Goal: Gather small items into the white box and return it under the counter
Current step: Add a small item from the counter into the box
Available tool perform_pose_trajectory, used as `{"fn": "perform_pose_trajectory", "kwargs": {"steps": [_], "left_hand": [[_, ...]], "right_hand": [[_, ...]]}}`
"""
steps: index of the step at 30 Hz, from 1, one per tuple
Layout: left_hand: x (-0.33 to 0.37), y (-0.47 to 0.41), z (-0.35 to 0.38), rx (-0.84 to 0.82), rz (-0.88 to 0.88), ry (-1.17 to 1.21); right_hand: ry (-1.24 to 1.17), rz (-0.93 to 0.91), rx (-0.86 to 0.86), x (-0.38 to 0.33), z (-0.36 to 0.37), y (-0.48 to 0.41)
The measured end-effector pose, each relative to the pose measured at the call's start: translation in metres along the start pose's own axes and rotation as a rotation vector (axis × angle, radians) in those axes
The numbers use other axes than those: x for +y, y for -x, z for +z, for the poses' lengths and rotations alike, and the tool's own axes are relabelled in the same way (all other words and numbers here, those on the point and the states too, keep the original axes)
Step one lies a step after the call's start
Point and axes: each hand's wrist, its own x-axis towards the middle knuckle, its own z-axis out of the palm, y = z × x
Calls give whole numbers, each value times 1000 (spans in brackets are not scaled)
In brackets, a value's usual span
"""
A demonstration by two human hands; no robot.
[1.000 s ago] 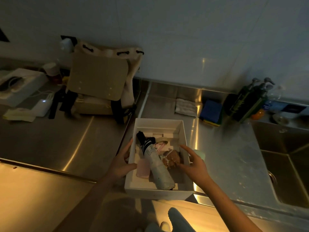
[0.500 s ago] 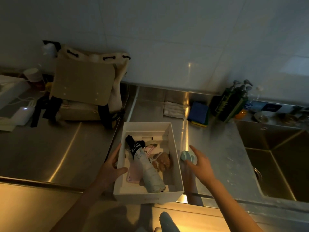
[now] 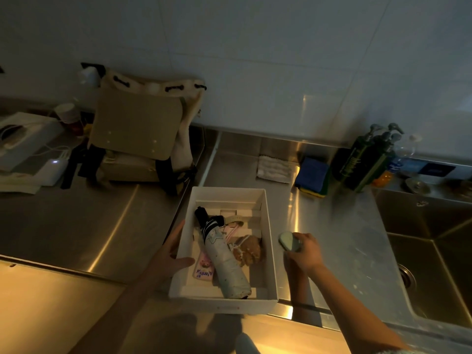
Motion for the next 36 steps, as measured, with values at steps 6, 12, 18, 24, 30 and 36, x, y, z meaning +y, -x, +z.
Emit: {"fn": "perform_pose_trajectory", "kwargs": {"steps": [6, 12, 18, 24, 30, 36], "left_hand": [[2, 4, -2, 5, -14, -30], [-2, 5, -5, -25, 0, -19], [-3, 4, -5, -22, 6, 0], [0, 5, -3, -8, 29, 15], [6, 8, 3, 8, 37, 62], [5, 18, 6, -51, -9, 191]], "right_hand": [[-140, 89, 12, -2, 5, -3], [-115, 49, -16, -2, 17, -11], [-282, 59, 57, -5, 14, -9], [-603, -99, 165, -39, -39, -2], [-675, -314, 87, -104, -77, 13], [-446, -530, -171, -148, -39, 27]]}}
